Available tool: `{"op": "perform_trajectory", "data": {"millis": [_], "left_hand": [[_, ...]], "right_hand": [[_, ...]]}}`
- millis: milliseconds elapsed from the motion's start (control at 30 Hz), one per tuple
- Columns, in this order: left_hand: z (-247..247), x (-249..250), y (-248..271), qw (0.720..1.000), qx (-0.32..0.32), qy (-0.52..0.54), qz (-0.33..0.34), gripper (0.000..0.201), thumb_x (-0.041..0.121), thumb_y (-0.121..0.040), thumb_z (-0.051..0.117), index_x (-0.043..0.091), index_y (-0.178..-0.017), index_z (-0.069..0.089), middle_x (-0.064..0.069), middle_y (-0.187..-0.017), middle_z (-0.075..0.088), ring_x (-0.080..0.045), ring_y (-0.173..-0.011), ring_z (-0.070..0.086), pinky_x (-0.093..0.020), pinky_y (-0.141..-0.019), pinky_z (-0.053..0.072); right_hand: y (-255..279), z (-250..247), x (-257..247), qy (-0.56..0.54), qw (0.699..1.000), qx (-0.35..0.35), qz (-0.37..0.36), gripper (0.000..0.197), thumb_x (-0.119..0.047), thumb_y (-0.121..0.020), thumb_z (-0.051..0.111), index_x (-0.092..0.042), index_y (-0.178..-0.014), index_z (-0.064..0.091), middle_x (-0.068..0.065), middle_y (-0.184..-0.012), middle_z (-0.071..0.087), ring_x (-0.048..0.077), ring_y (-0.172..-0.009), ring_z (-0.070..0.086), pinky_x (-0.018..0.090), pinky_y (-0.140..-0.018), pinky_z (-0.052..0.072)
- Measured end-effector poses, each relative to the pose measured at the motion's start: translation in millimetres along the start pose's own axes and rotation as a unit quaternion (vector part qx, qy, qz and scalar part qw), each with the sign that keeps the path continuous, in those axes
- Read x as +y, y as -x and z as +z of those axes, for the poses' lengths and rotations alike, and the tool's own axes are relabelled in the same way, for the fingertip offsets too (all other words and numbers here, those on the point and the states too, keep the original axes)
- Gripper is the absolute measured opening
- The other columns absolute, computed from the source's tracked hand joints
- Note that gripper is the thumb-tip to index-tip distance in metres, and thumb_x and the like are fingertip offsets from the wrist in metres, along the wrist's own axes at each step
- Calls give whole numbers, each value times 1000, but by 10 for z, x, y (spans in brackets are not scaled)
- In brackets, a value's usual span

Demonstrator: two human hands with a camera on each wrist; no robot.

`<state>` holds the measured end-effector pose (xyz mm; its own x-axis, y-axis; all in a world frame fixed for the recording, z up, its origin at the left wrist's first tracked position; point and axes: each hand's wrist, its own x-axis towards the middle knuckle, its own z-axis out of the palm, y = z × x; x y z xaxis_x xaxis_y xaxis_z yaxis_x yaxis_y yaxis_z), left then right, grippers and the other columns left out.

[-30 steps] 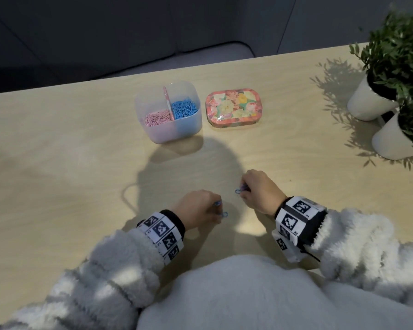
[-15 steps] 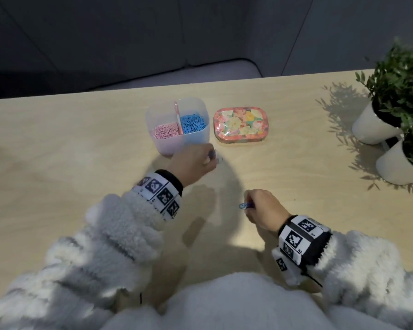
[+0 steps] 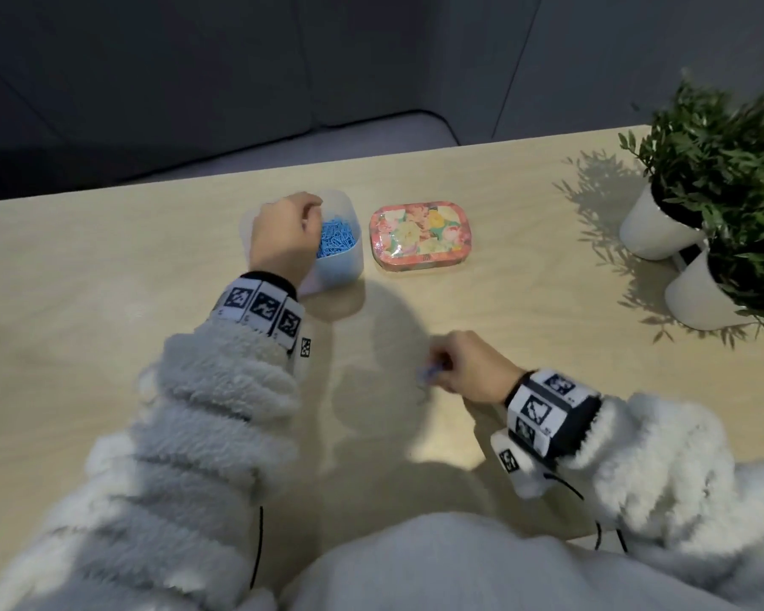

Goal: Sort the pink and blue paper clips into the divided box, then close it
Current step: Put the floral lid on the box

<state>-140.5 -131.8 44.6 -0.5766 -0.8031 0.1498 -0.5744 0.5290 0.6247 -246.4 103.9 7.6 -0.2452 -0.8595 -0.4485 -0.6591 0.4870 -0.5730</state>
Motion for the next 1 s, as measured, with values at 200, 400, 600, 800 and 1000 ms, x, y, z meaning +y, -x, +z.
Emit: {"op": "perform_trajectory", "data": {"millis": [200,400,600,800,1000], "left_hand": [[-163,-573,240,993,112,-3,-37,45,25,-93,38,6,-134,42,-14,-140,47,-31,-127,42,-33,-107,30],[5,-794,357,971,10,181,-157,48,49,-88,25,33,-131,43,-9,-130,57,-26,-118,54,-47,-103,42],[6,-807,312,985,1,130,-116,50,38,-89,19,27,-133,40,-16,-121,59,-33,-104,57,-47,-91,50],[64,-786,322,990,8,97,-107,47,37,-93,17,28,-133,41,-13,-115,62,-31,-95,59,-43,-84,51],[76,-731,330,986,5,102,-134,45,39,-93,20,24,-126,47,-10,-91,59,-35,-88,57,-39,-76,44]], "right_hand": [[-632,-636,-625,-92,979,173,-59,31,-3,-76,66,-16,-53,49,-6,-55,51,3,-52,45,11,-48,34],[-1284,-744,-1116,-59,970,227,-68,9,-6,-74,69,-4,-84,69,12,-92,69,16,-77,53,24,-75,46],[-1247,-859,-678,-75,945,319,2,24,-21,-87,59,-4,-101,66,13,-105,68,26,-98,62,36,-88,50],[-1223,-771,170,112,930,229,265,83,-73,-75,46,-1,-116,52,20,-122,47,36,-117,41,44,-92,39],[-1290,-680,269,-130,915,290,250,75,-49,-65,77,0,-115,50,18,-122,51,34,-117,47,42,-97,41]]}}
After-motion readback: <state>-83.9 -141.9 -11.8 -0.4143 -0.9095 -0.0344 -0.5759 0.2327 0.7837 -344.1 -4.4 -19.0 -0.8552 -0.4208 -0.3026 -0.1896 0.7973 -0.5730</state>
